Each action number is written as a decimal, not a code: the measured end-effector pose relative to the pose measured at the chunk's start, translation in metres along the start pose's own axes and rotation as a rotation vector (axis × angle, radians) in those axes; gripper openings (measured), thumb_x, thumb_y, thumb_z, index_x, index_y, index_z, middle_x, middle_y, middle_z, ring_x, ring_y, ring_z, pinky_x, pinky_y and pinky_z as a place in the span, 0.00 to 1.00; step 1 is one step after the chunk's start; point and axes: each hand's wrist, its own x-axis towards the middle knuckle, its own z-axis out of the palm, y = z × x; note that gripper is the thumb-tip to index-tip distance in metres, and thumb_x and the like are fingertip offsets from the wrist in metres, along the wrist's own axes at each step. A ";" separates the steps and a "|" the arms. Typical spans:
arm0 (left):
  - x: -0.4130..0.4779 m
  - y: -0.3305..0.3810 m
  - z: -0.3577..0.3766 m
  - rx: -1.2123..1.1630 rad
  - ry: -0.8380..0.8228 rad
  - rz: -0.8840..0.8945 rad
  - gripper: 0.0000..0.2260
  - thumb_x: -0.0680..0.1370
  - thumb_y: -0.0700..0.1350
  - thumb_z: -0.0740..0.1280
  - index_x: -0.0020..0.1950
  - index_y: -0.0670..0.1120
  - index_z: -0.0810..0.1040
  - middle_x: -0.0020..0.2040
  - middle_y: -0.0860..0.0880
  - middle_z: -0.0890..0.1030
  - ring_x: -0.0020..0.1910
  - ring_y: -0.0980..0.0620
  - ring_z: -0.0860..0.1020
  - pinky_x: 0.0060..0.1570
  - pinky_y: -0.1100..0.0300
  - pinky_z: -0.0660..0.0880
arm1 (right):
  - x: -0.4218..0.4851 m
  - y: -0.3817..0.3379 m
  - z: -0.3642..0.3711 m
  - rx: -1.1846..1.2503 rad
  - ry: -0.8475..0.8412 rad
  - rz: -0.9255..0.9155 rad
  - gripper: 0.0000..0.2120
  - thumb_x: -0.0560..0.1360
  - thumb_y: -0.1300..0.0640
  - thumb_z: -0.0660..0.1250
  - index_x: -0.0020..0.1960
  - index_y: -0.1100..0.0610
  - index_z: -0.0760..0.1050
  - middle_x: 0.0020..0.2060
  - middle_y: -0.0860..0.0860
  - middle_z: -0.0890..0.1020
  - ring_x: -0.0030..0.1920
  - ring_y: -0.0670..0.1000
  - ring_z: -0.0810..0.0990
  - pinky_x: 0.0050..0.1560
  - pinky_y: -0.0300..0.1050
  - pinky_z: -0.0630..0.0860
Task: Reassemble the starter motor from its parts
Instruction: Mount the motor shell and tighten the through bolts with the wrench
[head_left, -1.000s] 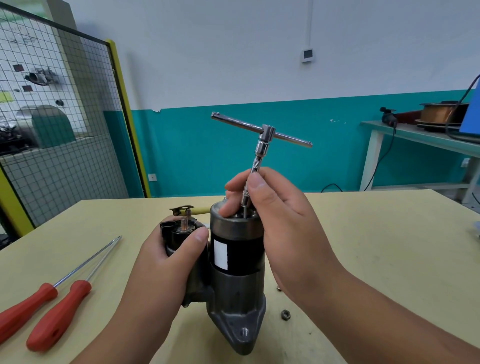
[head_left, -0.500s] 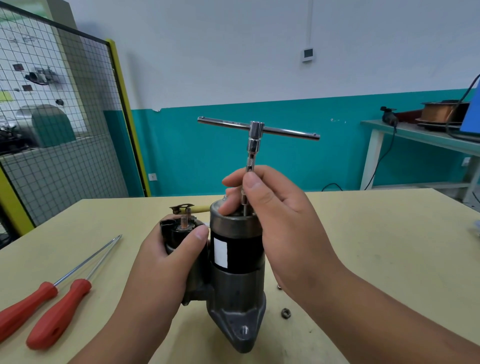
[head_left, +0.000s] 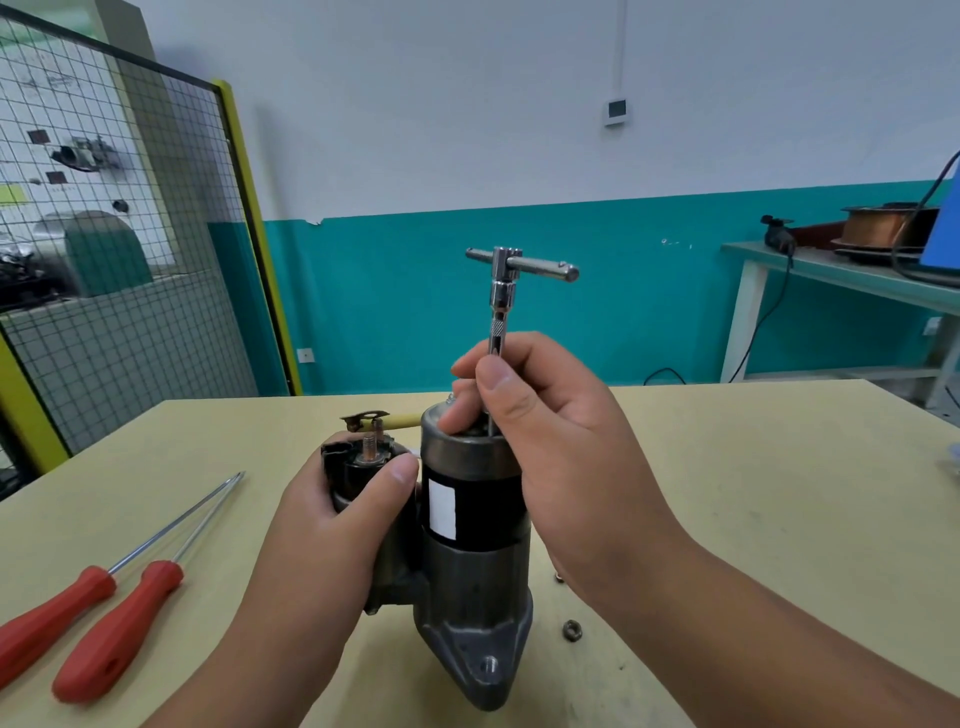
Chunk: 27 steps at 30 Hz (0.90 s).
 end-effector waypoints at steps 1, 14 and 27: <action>0.000 0.001 0.000 0.001 -0.001 -0.001 0.21 0.62 0.70 0.72 0.51 0.62 0.84 0.45 0.50 0.88 0.42 0.43 0.88 0.28 0.50 0.79 | 0.000 0.000 0.000 0.000 -0.004 0.005 0.09 0.82 0.45 0.61 0.51 0.44 0.80 0.41 0.46 0.86 0.48 0.43 0.84 0.50 0.30 0.76; 0.001 -0.002 0.000 0.010 0.004 0.006 0.21 0.63 0.70 0.71 0.51 0.63 0.84 0.44 0.49 0.88 0.40 0.41 0.87 0.26 0.47 0.79 | -0.001 0.001 0.000 0.029 -0.012 0.030 0.10 0.83 0.46 0.59 0.49 0.45 0.79 0.41 0.48 0.86 0.47 0.48 0.84 0.51 0.43 0.80; 0.000 -0.001 0.000 -0.008 0.007 0.007 0.21 0.62 0.69 0.72 0.51 0.62 0.85 0.46 0.50 0.89 0.45 0.40 0.88 0.36 0.31 0.84 | -0.002 0.000 -0.001 0.104 -0.005 0.027 0.12 0.83 0.48 0.58 0.50 0.45 0.80 0.41 0.51 0.87 0.48 0.44 0.85 0.50 0.30 0.77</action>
